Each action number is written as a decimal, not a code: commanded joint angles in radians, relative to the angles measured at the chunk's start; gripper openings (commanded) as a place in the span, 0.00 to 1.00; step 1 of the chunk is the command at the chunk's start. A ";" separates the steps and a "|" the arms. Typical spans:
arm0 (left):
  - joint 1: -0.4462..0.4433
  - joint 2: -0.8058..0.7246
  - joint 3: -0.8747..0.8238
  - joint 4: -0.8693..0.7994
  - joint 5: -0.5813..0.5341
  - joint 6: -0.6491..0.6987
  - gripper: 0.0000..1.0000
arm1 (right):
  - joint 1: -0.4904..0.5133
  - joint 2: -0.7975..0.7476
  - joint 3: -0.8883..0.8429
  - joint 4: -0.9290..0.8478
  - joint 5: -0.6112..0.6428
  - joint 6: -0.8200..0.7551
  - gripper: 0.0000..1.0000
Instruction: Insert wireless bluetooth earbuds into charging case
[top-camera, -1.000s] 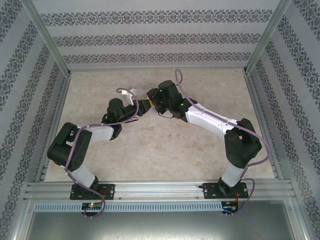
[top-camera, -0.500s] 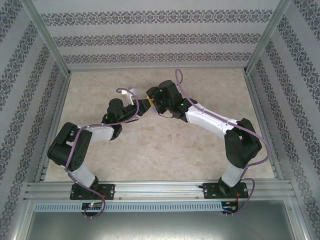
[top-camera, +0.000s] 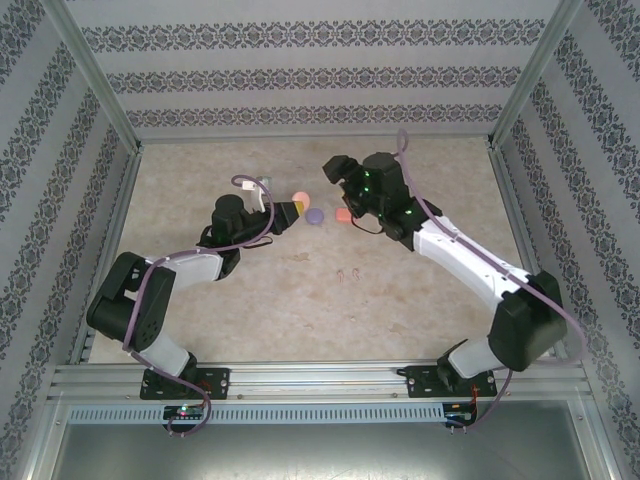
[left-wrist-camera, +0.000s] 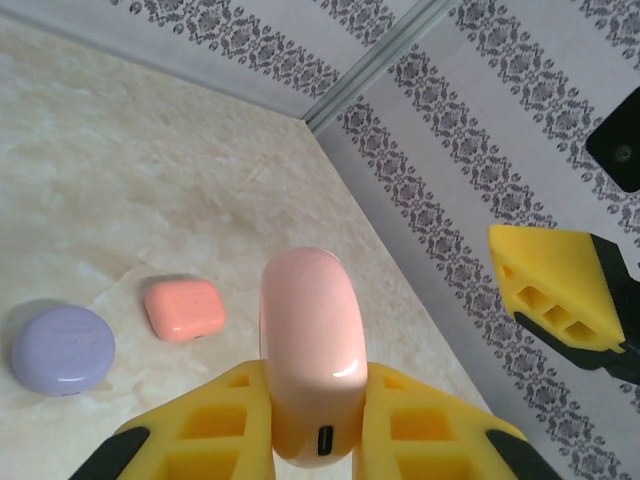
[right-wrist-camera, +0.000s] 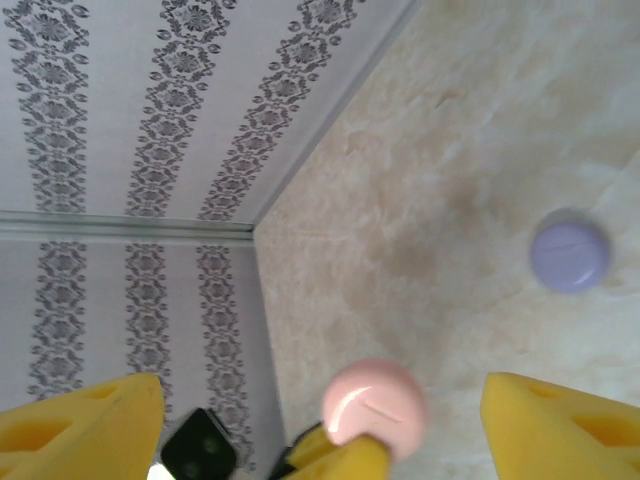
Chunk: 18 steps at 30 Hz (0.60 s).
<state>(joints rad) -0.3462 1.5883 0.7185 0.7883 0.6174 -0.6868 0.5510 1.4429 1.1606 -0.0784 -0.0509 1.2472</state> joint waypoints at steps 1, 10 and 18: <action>0.019 -0.041 0.065 -0.094 0.103 0.066 0.00 | -0.027 -0.057 -0.073 -0.027 -0.035 -0.218 0.82; 0.028 -0.101 0.195 -0.322 0.293 0.173 0.00 | -0.069 -0.149 -0.179 0.032 -0.247 -0.696 0.82; 0.028 -0.101 0.259 -0.381 0.403 0.182 0.00 | -0.071 -0.162 -0.190 0.071 -0.389 -0.845 0.80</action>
<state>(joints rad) -0.3305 1.5063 0.9455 0.4572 0.9424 -0.5388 0.4839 1.3041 0.9859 -0.0540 -0.3508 0.5087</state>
